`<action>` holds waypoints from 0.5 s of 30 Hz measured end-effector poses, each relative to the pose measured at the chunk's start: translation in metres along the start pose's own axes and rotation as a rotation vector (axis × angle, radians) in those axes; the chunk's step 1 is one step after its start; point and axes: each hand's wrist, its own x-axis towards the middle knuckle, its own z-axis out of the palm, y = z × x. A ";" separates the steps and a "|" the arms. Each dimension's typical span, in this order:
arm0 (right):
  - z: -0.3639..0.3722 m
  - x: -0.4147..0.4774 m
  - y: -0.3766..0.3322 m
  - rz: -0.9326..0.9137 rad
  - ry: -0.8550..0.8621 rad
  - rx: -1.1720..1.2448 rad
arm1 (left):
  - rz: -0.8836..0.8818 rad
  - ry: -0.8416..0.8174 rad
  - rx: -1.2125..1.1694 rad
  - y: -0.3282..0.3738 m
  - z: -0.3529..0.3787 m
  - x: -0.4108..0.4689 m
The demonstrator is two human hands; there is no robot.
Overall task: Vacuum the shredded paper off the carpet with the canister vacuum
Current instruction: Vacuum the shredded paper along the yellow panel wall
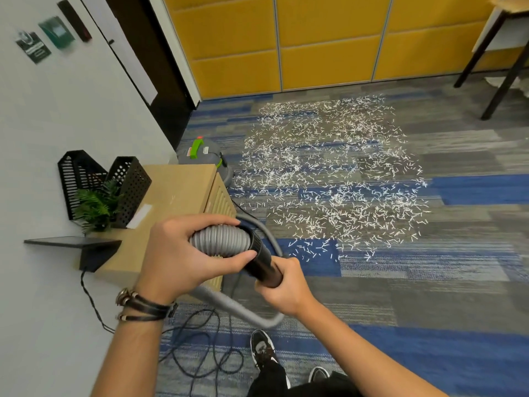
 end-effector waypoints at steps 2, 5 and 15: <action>-0.002 -0.005 -0.005 -0.007 0.010 0.014 | 0.024 0.006 -0.003 0.008 -0.002 0.004; -0.003 -0.009 -0.012 -0.035 0.030 0.027 | 0.058 0.015 -0.013 0.019 -0.007 0.009; -0.024 -0.001 0.004 -0.120 0.114 -0.026 | 0.072 -0.029 0.023 0.031 0.011 0.012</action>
